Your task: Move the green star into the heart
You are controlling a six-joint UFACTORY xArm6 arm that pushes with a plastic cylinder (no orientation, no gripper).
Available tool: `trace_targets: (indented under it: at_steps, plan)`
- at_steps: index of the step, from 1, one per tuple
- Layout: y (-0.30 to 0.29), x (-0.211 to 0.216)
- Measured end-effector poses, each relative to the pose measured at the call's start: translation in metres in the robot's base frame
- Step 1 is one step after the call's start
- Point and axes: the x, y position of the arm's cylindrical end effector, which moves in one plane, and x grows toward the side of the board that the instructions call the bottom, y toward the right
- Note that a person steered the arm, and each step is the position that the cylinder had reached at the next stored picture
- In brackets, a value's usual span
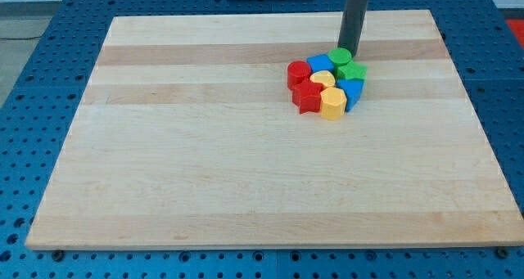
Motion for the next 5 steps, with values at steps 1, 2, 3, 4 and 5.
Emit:
trace_targets:
  at_steps: [1,2,3,4,5]
  plan:
    - [0.000,0.009]
    - [0.000,0.013]
    - [0.020,0.013]
    - [0.063,0.013]
    - [0.073,0.034]
